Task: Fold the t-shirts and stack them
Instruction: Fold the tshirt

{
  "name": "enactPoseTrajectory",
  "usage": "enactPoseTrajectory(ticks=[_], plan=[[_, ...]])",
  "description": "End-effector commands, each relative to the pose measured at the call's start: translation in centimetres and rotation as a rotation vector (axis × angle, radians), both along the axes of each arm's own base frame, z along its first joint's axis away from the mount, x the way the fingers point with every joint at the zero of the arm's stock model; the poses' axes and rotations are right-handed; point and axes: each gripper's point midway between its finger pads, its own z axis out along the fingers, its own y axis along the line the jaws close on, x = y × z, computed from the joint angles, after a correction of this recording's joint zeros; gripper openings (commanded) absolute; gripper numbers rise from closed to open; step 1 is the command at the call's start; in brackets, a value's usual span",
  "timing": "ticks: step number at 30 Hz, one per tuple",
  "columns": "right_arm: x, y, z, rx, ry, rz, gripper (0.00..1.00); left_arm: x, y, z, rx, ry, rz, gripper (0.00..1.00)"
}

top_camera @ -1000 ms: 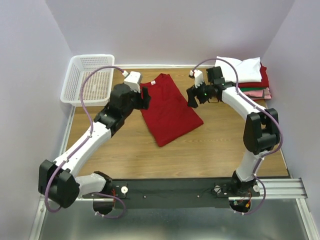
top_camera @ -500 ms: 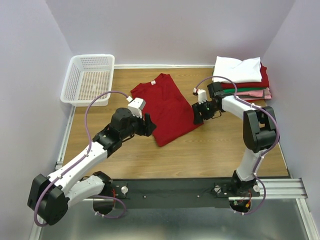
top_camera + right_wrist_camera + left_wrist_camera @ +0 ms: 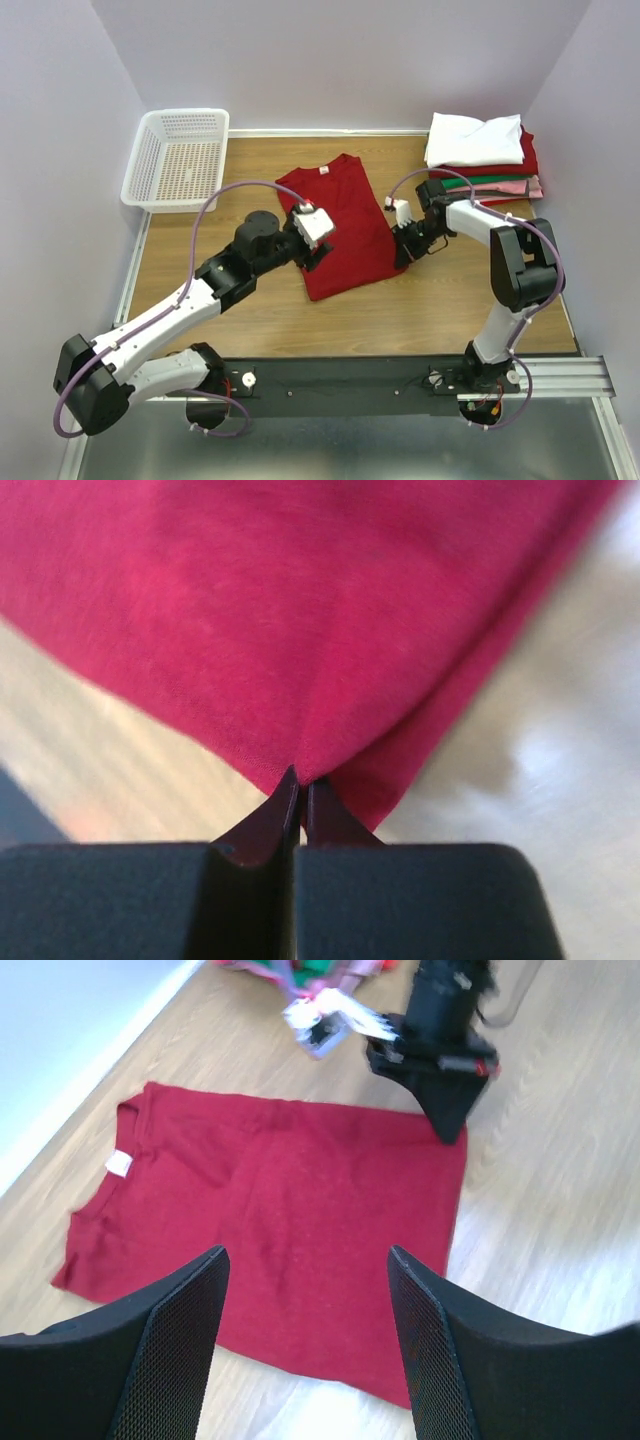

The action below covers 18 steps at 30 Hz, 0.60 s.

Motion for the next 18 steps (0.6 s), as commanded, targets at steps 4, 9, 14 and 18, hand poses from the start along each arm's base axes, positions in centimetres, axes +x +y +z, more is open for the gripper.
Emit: enactPoseTrajectory(ticks=[4, 9, 14, 18], plan=[[-7.1, -1.4, 2.3, 0.023, 0.098, 0.144, 0.05, -6.3, -1.7, -6.6, 0.354, -0.240, -0.333, 0.72], [-7.4, -2.9, 4.6, -0.027, -0.023, 0.285, 0.63, -10.1, -2.5, -9.9, 0.433, -0.260, -0.477, 0.73], [-6.8, -2.7, 7.2, 0.011, -0.315, 0.515, 0.87, -11.9, -3.1, -14.3, 0.546, -0.230, -0.571, 0.73], [-8.0, -1.5, 4.9, 0.108, -0.518, 0.734, 1.00, -10.2, -3.1, -16.5, 0.633, -0.206, -0.506, 0.72]])
